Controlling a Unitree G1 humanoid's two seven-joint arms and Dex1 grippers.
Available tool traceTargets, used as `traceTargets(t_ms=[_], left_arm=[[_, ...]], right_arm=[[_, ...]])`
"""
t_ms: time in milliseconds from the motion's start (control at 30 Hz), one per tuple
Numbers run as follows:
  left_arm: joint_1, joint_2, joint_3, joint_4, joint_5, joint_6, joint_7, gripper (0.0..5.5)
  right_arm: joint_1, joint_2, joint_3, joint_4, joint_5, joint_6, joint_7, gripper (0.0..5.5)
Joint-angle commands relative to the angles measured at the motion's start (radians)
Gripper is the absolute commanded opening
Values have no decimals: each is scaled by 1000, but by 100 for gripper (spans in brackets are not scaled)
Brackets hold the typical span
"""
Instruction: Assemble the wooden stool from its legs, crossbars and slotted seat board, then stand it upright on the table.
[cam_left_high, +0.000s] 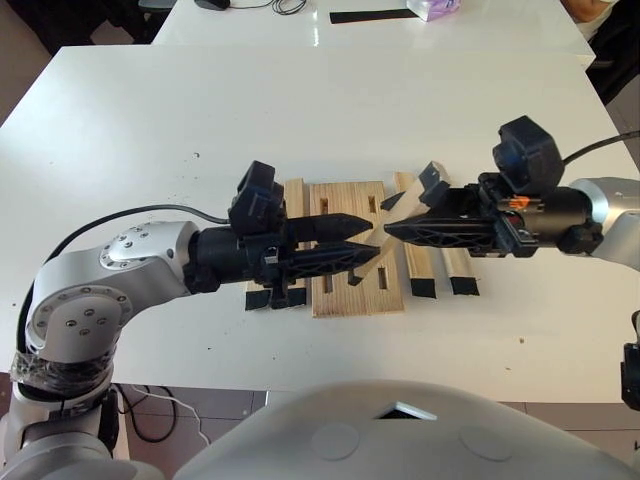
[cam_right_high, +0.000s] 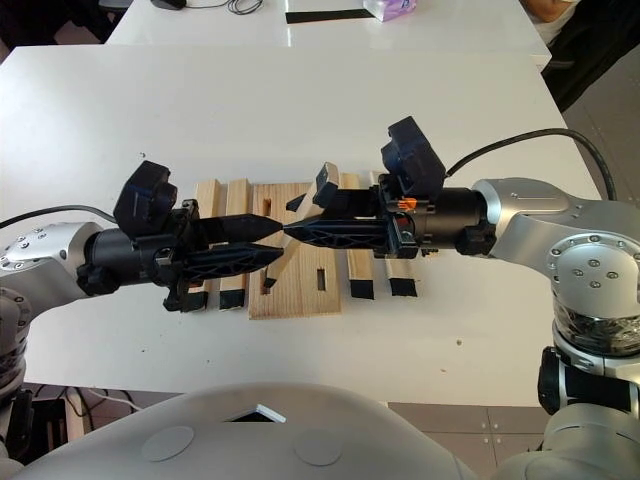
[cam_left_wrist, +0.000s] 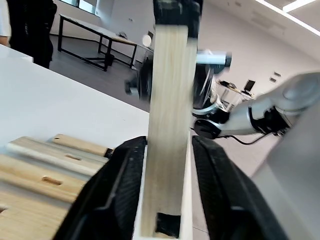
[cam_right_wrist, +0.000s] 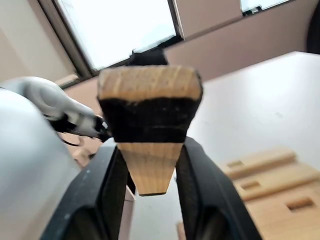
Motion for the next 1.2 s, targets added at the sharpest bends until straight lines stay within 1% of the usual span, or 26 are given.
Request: traceTargets(t_ms=[33,67,167,233,300,400,467,533,633,833,1200], left_arm=[[-28,3,-25,35,95,3,56,258],[-26,5,-23,61,127,-1,56,277],[5,21,31,108,166,-17,29,281],[14,22,66,145,201,-26,44,281],[22,7,98,166,228,-40,81,281],[42,-21,127,166,243,-53,119,281],[59,-39,129,152,254,-62,134,281],[79,-62,128,134,263,-73,149,281],[80,-85,120,128,276,-78,160,281],[62,-84,122,132,281,-68,145,281],[46,-71,121,131,276,-53,126,281]], right_arm=[[-5,-14,-6,11,-87,-31,1,130],[-15,-22,-8,21,-134,-48,9,130],[-26,-90,-2,60,-333,-136,77,130],[11,-160,15,92,-521,-260,153,130],[59,-205,30,153,-685,-407,230,130],[118,-216,51,264,-859,-612,321,130],[154,-207,71,351,-950,-748,381,130],[147,-182,106,466,-1027,-877,435,130],[107,-129,131,589,-1083,-990,469,130],[101,-81,146,662,-1136,-1100,509,130],[165,-60,153,750,-1185,-1186,539,130]])
